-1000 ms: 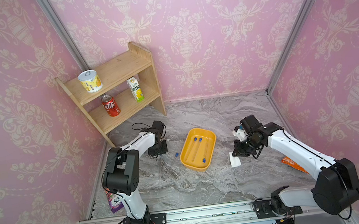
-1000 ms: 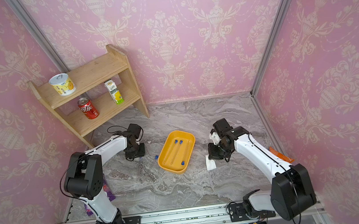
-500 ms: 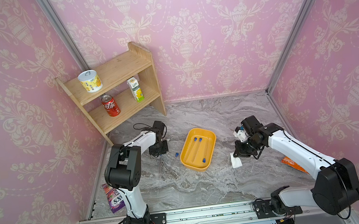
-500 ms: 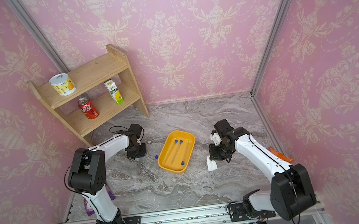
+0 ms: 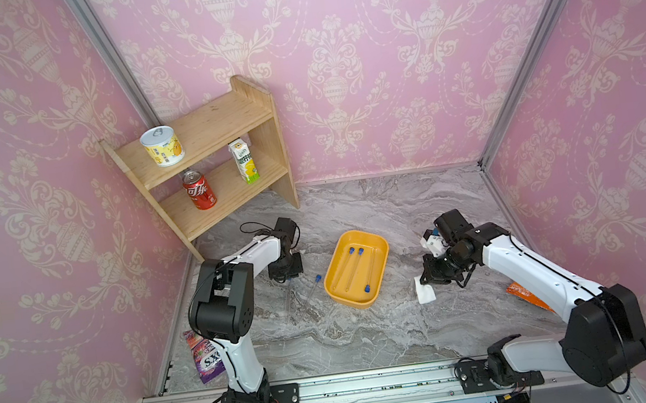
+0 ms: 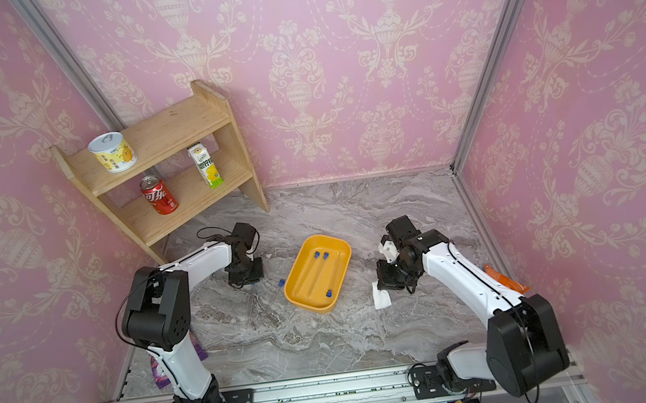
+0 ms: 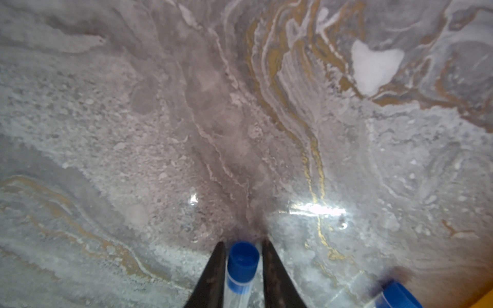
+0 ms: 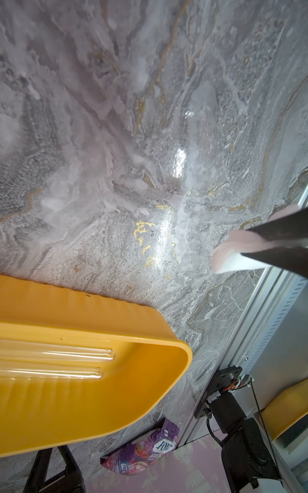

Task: Wipe the exteriors of test tubes
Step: Pick up the test tube at the center of the board.

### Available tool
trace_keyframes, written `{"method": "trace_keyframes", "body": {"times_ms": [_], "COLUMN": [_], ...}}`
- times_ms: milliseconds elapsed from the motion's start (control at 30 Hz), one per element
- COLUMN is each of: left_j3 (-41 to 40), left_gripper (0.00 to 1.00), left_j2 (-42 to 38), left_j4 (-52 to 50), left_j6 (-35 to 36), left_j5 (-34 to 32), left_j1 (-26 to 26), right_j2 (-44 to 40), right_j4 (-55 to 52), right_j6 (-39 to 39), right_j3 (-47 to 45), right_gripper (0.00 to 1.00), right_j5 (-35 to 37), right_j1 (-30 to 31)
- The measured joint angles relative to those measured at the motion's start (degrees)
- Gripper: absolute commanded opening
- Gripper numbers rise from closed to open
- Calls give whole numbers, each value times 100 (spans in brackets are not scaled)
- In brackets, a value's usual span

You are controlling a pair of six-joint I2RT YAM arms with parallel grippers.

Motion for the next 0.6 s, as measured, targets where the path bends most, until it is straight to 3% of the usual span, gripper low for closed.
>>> {"method": "trace_keyframes", "body": {"times_ms": [600], "left_j3": [0], "left_gripper": [16], "left_j2": [-7], "left_j4": [-87], "left_j6": [24], "left_j5": [20], "left_j1": [0], "right_j2": [0], "right_j4": [138], "right_j6": [0], "right_j3": [-50], "right_gripper": [0], "right_j5": [-61], "right_j1": [-37]}}
